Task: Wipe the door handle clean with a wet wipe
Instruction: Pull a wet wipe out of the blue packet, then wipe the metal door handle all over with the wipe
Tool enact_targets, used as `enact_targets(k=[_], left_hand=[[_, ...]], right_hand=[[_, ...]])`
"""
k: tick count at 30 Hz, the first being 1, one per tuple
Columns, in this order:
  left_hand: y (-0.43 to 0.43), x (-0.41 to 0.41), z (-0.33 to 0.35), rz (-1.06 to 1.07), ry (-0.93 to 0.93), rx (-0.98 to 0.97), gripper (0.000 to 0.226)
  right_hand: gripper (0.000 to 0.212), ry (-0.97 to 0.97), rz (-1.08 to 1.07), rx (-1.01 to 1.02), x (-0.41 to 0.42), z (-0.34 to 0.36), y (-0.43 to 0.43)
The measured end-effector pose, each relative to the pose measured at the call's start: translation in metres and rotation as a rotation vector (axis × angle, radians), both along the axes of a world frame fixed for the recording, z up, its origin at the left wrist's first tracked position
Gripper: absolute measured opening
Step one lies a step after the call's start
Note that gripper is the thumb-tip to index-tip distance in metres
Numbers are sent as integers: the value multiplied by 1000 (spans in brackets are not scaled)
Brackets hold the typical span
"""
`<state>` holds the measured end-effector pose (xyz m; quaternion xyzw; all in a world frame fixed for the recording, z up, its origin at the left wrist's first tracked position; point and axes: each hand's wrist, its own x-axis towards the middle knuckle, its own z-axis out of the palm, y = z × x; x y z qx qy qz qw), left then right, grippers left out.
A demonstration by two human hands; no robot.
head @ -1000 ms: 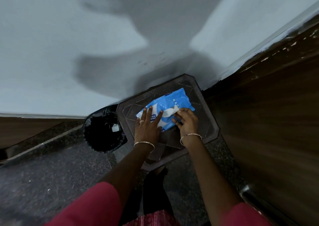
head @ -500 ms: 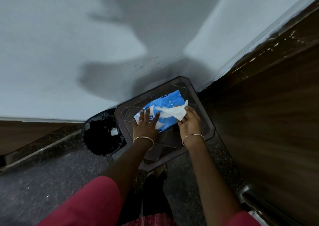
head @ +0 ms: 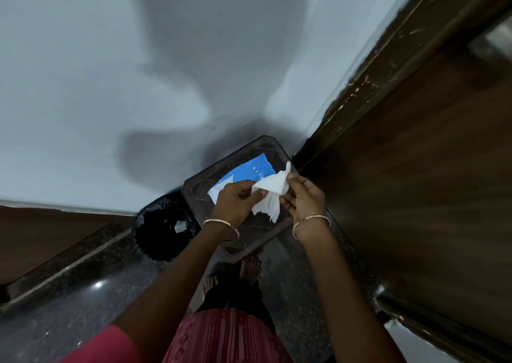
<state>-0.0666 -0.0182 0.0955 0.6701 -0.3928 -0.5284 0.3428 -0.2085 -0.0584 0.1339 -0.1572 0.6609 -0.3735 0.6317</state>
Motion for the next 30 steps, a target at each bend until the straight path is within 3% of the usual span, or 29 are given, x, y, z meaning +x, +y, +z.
enact_targets(k=[2,6,11,19,22,26,30], left_hand=[[6,-2,24,75,9,-43,18],[19,-5,71,144,256,58,9],[35,-5,129,122,400,28,9],[45,-14,201,-34,487,-33,14],[40,-33,212,-124,508,-24,23],[31,-67,226,-247,505,-35,26],[6,-102,233,-264,468,-32,31]], right_hand=[[22,-34,-5,-12,-1,23,11],[49,-186,-2,-37,-3,70,40],[33,-263,-41,-176,-5,122,87],[26,-171,-192,-298,-39,184,120],[39,-321,-281,-368,-59,198,122],[30,-513,-277,-382,-85,213,123],[40,-590,-246,-305,-115,223,106]])
